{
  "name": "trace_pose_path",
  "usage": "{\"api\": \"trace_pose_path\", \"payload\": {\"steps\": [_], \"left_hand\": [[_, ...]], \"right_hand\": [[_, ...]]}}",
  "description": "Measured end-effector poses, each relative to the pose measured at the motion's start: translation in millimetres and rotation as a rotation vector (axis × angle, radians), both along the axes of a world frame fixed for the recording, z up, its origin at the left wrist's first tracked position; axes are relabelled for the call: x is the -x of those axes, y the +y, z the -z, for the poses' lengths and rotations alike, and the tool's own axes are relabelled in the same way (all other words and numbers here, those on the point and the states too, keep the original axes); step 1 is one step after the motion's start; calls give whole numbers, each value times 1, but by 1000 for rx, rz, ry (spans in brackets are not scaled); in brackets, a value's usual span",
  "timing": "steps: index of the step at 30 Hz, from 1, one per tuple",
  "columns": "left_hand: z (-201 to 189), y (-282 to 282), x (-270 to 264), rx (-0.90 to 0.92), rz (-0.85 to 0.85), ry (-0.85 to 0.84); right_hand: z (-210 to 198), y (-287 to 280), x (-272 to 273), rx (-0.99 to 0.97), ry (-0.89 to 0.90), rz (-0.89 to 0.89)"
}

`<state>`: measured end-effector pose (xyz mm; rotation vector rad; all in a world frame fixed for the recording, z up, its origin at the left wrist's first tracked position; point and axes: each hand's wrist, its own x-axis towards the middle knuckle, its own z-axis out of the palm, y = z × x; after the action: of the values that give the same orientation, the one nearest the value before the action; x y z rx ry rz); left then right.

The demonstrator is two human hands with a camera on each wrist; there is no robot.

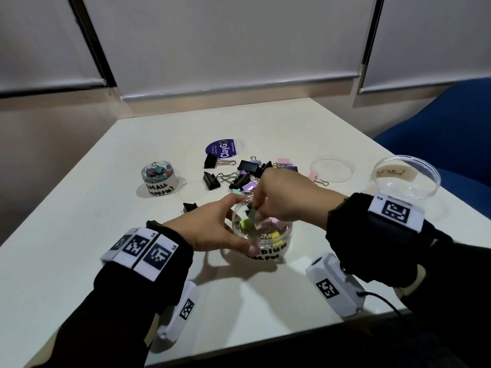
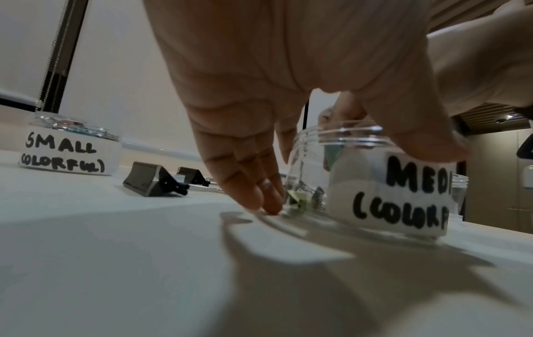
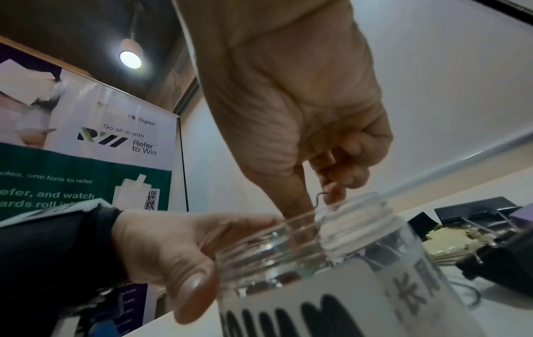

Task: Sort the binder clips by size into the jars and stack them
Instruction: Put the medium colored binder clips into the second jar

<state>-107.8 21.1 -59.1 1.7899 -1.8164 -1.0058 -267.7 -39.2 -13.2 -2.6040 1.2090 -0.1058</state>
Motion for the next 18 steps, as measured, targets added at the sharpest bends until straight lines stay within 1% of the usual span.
{"api": "trace_pose_path", "payload": {"steps": [4, 7, 9, 14, 18], "left_hand": [[1, -1, -1, 3, -7, 5], [1, 0, 1, 14, -5, -2], [1, 0, 2, 17, -11, -12], [3, -2, 2, 22, -21, -54], [3, -2, 2, 16, -24, -66]], "right_hand": [[6, 2, -6, -79, 47, -40], [10, -3, -12, -181, 47, -34], [14, -4, -16, -207, 54, -25], [25, -4, -25, -174, 108, -37], [29, -1, -27, -56, 76, -47]]}}
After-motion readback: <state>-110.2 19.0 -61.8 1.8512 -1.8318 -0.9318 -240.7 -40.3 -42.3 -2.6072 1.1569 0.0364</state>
